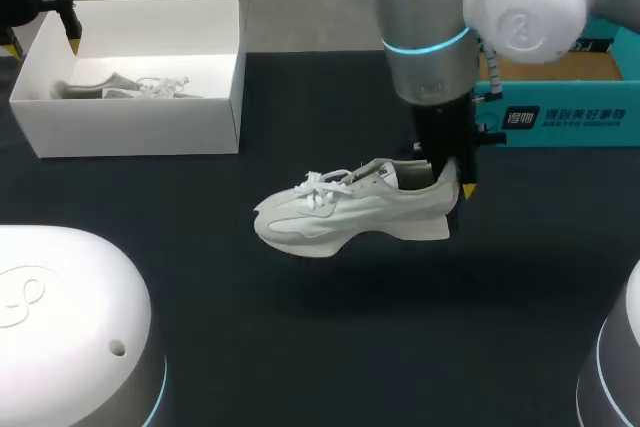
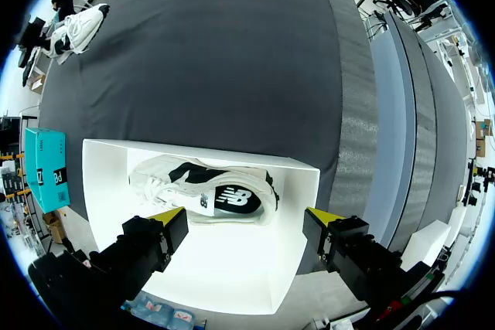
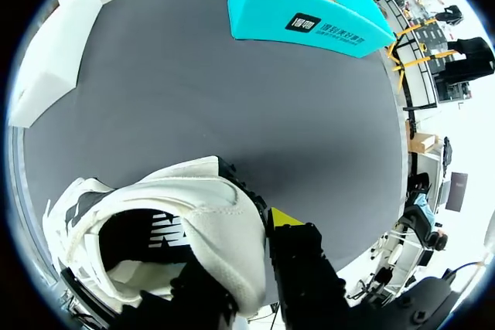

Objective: Take the shoe out of the shoebox, open the shoe tongue, remove and reinsert the insole, then place the shoe into the shoebox

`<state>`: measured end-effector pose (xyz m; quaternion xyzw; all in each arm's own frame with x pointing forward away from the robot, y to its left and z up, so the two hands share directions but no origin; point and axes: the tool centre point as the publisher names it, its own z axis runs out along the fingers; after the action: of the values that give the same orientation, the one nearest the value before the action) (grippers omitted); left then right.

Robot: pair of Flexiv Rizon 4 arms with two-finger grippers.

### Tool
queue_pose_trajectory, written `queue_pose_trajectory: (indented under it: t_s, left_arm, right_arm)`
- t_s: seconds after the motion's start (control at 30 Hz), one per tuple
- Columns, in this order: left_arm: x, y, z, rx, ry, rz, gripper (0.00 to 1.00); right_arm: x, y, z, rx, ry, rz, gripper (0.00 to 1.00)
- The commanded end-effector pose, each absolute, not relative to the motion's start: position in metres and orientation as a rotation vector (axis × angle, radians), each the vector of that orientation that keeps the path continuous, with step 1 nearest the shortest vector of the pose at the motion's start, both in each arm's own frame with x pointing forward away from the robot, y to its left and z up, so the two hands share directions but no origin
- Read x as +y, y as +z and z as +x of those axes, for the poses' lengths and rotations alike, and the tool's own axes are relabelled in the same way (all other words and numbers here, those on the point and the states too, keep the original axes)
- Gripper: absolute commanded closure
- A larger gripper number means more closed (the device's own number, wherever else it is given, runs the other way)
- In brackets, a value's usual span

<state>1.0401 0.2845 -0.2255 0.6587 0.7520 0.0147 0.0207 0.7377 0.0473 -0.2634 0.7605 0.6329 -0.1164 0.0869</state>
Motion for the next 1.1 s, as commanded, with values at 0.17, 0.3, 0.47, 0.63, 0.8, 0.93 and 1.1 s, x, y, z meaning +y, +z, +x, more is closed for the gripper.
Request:
queue_pose_trajectory:
  t_s: [0.17, 0.3, 0.47, 0.63, 0.8, 0.93, 1.1]
  left_arm:
    - [0.284, -0.225, 1.039, 2.332, 0.050, 2.043, 0.00]
    - [0.284, -0.225, 1.039, 2.332, 0.050, 2.043, 0.00]
    - [0.284, -0.225, 1.039, 2.332, 0.050, 2.043, 0.00]
    - [0.284, -0.225, 1.039, 2.332, 0.050, 2.043, 0.00]
    - [0.284, -0.225, 1.039, 2.332, 0.050, 2.043, 0.00]
    - [0.284, -0.225, 1.039, 2.332, 0.050, 2.043, 0.00]
    - [0.284, -0.225, 1.039, 2.332, 0.050, 2.043, 0.00]
  right_arm:
    - [0.049, -0.321, 0.741, 1.876, -0.343, 2.266, 1.00]
    - [0.052, -0.344, 0.747, 1.883, -0.362, 2.253, 1.00]
    - [0.054, -0.370, 0.751, 1.880, -0.328, 2.278, 1.00]
    - [0.058, -0.385, 0.755, 1.859, -0.340, 2.301, 1.00]
    - [0.061, -0.396, 0.754, 1.849, -0.361, 2.291, 1.00]
    - [0.062, -0.401, 0.752, 1.851, -0.359, 2.305, 1.00]
    - [0.062, -0.382, 0.747, 1.877, -0.336, 2.295, 0.00]
